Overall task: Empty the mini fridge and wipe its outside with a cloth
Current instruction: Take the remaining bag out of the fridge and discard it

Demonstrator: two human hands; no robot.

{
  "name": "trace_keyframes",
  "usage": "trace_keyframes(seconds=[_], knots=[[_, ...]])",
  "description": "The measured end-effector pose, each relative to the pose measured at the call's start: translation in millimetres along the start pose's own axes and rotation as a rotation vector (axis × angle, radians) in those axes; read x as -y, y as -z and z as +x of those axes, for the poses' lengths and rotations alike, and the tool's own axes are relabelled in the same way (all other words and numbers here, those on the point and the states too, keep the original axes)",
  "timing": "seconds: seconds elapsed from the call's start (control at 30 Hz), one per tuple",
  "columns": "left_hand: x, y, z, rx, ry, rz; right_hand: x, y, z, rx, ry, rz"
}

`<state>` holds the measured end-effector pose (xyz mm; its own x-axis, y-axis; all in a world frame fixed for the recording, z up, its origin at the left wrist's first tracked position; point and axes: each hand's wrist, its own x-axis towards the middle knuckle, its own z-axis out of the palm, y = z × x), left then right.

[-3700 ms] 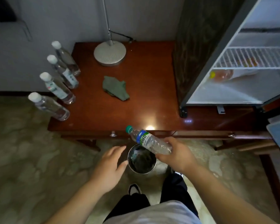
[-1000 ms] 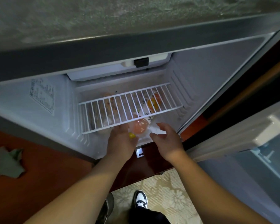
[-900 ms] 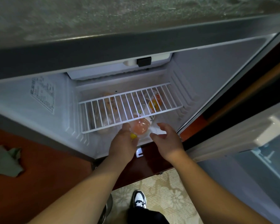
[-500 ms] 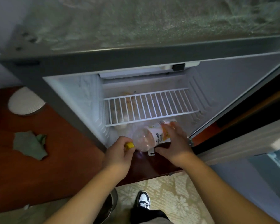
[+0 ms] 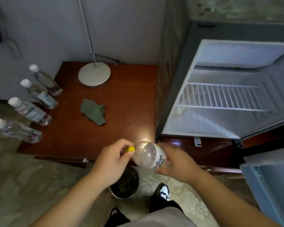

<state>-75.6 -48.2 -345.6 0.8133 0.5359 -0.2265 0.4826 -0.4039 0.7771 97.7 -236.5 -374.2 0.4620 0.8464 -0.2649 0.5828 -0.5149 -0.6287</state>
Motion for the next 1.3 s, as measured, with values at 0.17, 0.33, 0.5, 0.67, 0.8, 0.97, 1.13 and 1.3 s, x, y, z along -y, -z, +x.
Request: trace_keyframes(seconds=[0.17, 0.33, 0.5, 0.67, 0.8, 0.97, 1.13, 1.3], knots=[[46, 43, -40, -0.027, 0.019, 0.056, 41, -67, 13, 0.069, -0.021, 0.073], [85, 66, -67, -0.007, 0.03, 0.164, 73, -121, 14, 0.071, -0.057, 0.109], [106, 72, -80, 0.062, 0.037, 0.258, 88, -159, 14, 0.106, -0.144, 0.108], [116, 68, -72, 0.147, 0.063, 0.297, 88, -178, 18, 0.149, -0.205, 0.108], [116, 60, -65, 0.189, 0.084, 0.347, 81, -166, 15, 0.135, -0.233, 0.1], [98, 53, -54, 0.231, 0.016, 0.367, 67, -126, -4, 0.012, -0.271, 0.154], [59, 35, -30, 0.241, -0.125, 0.351, 41, -76, -33, -0.178, -0.338, 0.217], [13, 5, -3, 0.27, -0.255, 0.347, 8, -31, -50, -0.329, -0.388, 0.258]])
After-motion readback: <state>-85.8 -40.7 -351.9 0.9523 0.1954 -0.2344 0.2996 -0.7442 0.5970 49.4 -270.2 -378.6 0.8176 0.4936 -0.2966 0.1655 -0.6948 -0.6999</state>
